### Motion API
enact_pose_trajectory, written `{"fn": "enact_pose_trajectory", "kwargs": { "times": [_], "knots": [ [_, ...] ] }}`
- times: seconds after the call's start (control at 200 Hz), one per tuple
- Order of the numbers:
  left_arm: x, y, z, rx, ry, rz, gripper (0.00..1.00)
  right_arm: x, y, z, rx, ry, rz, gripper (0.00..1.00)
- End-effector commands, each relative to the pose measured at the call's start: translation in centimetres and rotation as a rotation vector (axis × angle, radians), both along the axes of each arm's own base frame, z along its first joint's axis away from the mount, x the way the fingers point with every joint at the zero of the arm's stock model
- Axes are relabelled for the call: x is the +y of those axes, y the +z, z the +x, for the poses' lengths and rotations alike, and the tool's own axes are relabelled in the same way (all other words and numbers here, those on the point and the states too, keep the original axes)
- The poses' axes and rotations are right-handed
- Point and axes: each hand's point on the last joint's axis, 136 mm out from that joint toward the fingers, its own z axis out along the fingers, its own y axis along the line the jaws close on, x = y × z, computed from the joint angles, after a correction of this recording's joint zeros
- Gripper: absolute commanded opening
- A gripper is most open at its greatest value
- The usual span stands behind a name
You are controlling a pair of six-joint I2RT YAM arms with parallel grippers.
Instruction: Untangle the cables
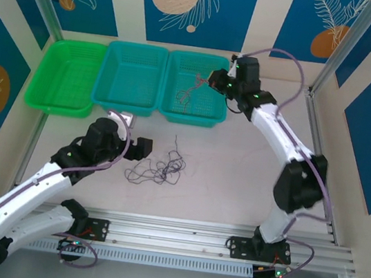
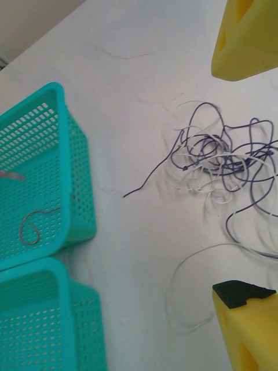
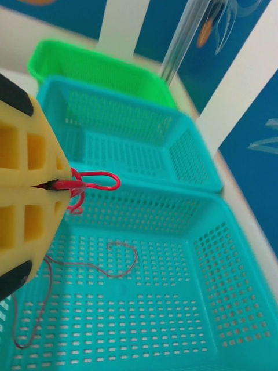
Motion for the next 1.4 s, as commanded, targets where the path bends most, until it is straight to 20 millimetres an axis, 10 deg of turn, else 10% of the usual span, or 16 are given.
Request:
{"fn": "enact_pose_trajectory", "kwargs": {
  "times": [0.0, 0.075, 0.205, 0.345, 0.515, 0.715, 0.925, 1.395],
  "knots": [
    [-0.2, -1.1, -1.4, 0.065, -0.024, -0.038, 0.89, 2.7, -1.6, 2.1, 0.020, 0.066, -0.024, 0.12],
    [-0.3, -1.6, -1.6, 0.079, -0.031, -0.043, 0.88, 4.2, -2.9, 3.2, 0.067, 0.099, -0.026, 0.43],
    [-1.0, -2.5, -2.2, 0.122, -0.073, -0.058, 0.88, 3.5, -2.2, 3.3, 0.070, 0.065, -0.100, 0.63],
    [-0.9, -4.0, -2.0, 0.179, -0.045, -0.045, 0.88, 1.3, 0.9, -0.2, 0.017, 0.053, -0.094, 0.64],
    [1.9, -6.7, 0.0, 0.250, 0.176, 0.055, 0.84, 0.6, 2.7, -9.4, -0.026, 0.167, -0.024, 0.64],
    [2.7, -10.6, 2.3, 0.327, 0.295, 0.130, 0.78, 1.8, -2.2, -20.2, -0.036, 0.190, -0.038, 0.63],
    [4.0, -13.6, 5.4, 0.387, 0.502, 0.187, 0.76, 5.0, -9.1, -27.1, 0.117, 0.222, -0.142, 0.63],
    [4.5, -15.9, 11.0, 0.395, 0.728, 0.277, 0.67, 7.3, -13.5, -29.4, 0.193, 0.223, -0.304, 0.64]
  ]
}}
